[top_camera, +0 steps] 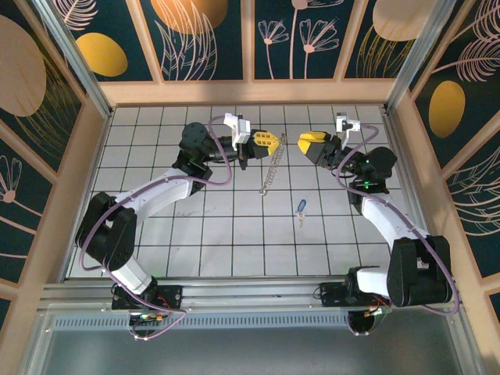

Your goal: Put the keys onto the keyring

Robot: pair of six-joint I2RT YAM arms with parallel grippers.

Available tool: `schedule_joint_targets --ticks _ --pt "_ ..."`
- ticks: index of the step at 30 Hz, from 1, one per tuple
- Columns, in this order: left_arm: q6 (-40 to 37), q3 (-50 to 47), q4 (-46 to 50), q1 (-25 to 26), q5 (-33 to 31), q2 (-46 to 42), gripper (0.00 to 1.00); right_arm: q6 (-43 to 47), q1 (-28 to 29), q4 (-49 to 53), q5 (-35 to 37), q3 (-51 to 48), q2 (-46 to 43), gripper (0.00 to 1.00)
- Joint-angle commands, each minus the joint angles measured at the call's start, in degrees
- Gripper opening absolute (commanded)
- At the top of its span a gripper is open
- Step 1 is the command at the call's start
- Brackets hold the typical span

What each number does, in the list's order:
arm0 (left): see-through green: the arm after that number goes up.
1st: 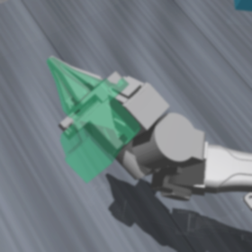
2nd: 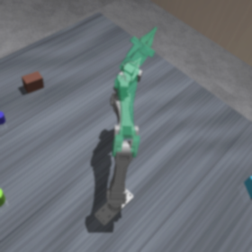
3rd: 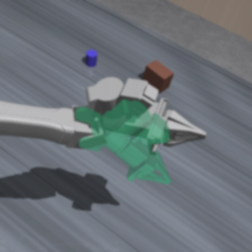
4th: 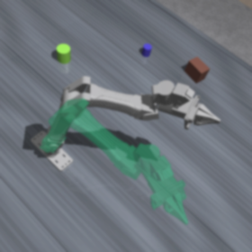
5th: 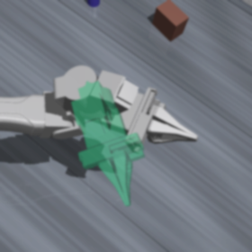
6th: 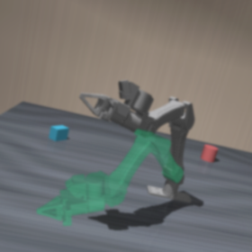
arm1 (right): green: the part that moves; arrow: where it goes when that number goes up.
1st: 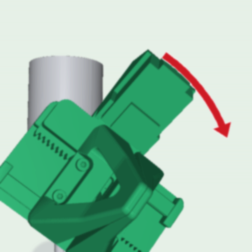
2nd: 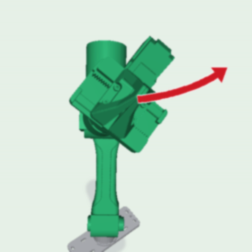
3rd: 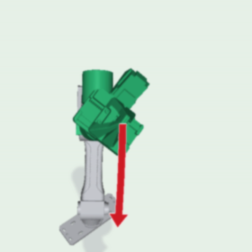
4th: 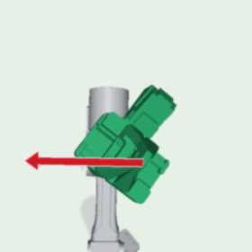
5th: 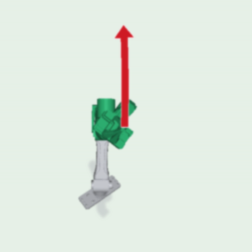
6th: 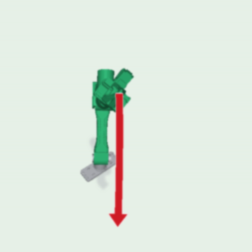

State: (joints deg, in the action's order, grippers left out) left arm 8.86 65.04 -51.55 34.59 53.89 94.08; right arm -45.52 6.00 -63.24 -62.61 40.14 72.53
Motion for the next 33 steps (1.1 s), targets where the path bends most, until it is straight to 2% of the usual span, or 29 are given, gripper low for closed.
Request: schedule_joint_targets --ticks 1,19,33 --pt "-2.0 1.8 1.0 0.3 2.1 -2.2 0.0 -0.4 0.5 -3.2 -4.1 2.8 -0.7 0.37" --pt "-2.2 5.1 7.0 0.3 5.5 -1.3 0.0 -0.3 5.4 -2.5 -8.3 8.7 3.7 0.39" --pt "-1.2 6.4 7.8 0.3 5.8 -0.8 0.0 1.0 7.3 -1.1 -8.2 9.3 4.3 0.22"
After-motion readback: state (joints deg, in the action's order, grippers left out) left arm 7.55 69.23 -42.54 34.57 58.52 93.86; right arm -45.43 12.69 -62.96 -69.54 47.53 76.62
